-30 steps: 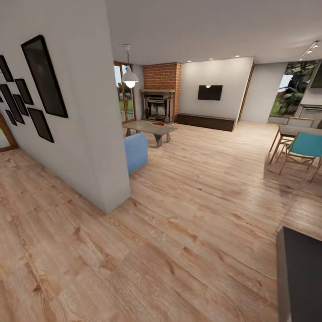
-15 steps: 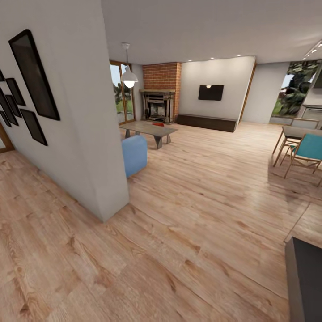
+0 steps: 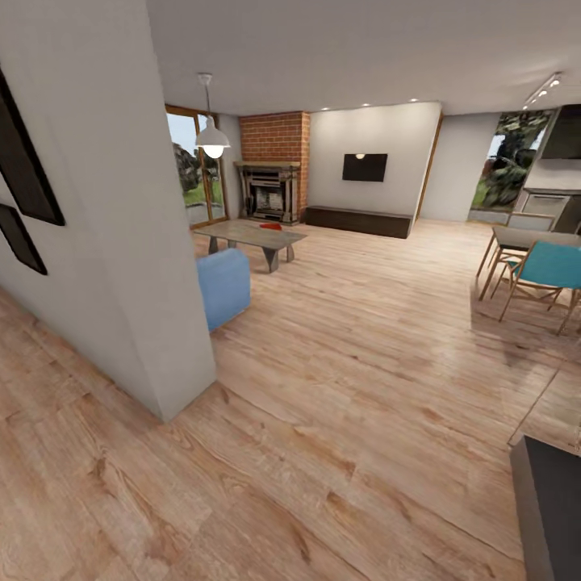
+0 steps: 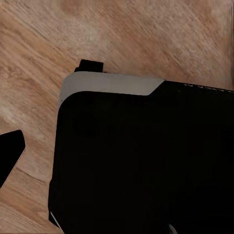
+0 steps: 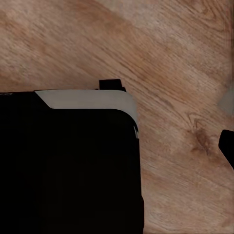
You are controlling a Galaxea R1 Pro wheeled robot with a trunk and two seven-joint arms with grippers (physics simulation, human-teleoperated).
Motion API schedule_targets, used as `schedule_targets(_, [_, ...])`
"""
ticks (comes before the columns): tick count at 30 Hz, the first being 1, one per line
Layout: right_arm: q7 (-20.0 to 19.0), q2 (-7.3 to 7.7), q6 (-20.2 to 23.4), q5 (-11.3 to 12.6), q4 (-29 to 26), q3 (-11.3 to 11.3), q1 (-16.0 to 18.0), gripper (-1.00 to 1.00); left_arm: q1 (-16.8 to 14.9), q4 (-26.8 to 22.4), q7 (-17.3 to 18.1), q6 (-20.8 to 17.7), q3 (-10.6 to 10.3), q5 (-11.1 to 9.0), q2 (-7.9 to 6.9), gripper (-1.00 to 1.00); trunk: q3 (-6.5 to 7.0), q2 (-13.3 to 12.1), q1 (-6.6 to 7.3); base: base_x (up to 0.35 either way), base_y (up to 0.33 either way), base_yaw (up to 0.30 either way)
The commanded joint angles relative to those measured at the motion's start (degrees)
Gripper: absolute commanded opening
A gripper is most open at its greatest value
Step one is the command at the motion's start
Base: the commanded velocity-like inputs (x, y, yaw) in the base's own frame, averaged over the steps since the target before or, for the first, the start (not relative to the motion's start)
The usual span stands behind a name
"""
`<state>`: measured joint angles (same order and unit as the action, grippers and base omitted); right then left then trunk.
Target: Move the two storage containers from the living room to the garage. In the garage, place one container on the floor and stack the other container on top of it (either order is fine).
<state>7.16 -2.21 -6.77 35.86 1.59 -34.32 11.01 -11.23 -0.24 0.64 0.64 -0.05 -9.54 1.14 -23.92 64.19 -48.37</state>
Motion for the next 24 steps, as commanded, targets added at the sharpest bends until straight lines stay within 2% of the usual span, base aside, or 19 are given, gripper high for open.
schedule_targets(1, [0.05,-0.06,-0.26,0.44,0.17,-0.46,0.07,1.00,-0.02,0.00,0.07,0.07,-0.04,-0.47,0.00,1.00,-0.06,0.03,-0.03,0.323,0.000,-0.238])
schedule_targets(18, [0.05,-0.03,-0.26,0.44,0.17,-0.44,0.07,1.00,-0.02,0.01,0.07,0.07,-0.04,-0.46,0.00,1.00,-0.06,0.03,-0.03,0.323,0.000,-0.230])
schedule_targets(24, [0.05,-0.02,-0.26,0.45,0.17,-0.42,0.07,1.00,-0.02,0.01,0.07,0.07,-0.04,-0.47,0.00,1.00,-0.06,0.03,-0.03,0.323,0.000,-0.103])
